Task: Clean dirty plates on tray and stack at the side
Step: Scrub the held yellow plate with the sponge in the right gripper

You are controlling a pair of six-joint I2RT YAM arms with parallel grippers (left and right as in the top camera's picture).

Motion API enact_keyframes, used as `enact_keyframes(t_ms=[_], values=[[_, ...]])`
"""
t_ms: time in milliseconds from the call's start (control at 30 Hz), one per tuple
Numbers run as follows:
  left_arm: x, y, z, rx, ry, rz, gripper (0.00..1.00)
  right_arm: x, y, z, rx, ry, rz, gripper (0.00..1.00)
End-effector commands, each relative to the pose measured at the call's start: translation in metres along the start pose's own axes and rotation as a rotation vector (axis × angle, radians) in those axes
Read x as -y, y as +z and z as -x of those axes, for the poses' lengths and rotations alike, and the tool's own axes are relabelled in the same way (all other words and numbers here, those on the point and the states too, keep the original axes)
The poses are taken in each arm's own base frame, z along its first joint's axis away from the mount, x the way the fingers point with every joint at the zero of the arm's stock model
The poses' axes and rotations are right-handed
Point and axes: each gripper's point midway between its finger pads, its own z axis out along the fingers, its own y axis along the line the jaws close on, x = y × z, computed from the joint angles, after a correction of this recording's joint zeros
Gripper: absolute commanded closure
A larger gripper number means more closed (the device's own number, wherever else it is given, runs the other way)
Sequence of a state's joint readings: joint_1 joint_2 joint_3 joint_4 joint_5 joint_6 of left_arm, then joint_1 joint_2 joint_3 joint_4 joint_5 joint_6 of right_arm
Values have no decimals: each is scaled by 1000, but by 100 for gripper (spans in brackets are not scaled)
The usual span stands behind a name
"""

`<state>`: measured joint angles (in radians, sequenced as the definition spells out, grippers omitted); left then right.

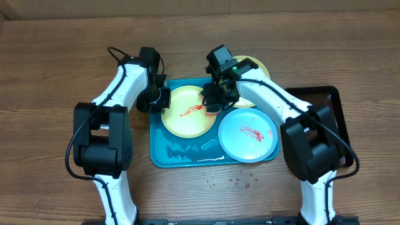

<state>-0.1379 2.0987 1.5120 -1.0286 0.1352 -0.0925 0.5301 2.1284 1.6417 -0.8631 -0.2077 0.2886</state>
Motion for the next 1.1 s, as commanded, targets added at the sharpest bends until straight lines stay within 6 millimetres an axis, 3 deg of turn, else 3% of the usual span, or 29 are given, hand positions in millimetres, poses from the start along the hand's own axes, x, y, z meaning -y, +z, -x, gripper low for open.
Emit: enact_keyframes(t_ms=[0, 167, 400, 533, 733, 867, 967, 1067], values=[[6, 2, 2, 1, 84, -22, 96, -4, 4, 6, 21, 17, 3, 96], [7, 2, 2, 1, 105, -27, 96, 0, 26, 3, -3, 101, -2, 96], [7, 2, 2, 1, 105, -27, 96, -9, 63, -26, -114, 152, 0, 96], [13, 1, 2, 2, 106, -60, 96, -34, 77, -39, -168, 135, 91, 96], [19, 1, 3, 5, 98, -95, 96, -83, 79, -51, -201, 90, 232, 96], [19, 1, 3, 4, 78, -94, 96, -97, 79, -67, -247, 69, 255, 96], [18, 1, 3, 4, 57, -93, 96, -93, 74, -74, -281, 29, 247, 96], [17, 1, 3, 3, 25, -89, 96, -60, 63, -72, -298, 51, 88, 96]])
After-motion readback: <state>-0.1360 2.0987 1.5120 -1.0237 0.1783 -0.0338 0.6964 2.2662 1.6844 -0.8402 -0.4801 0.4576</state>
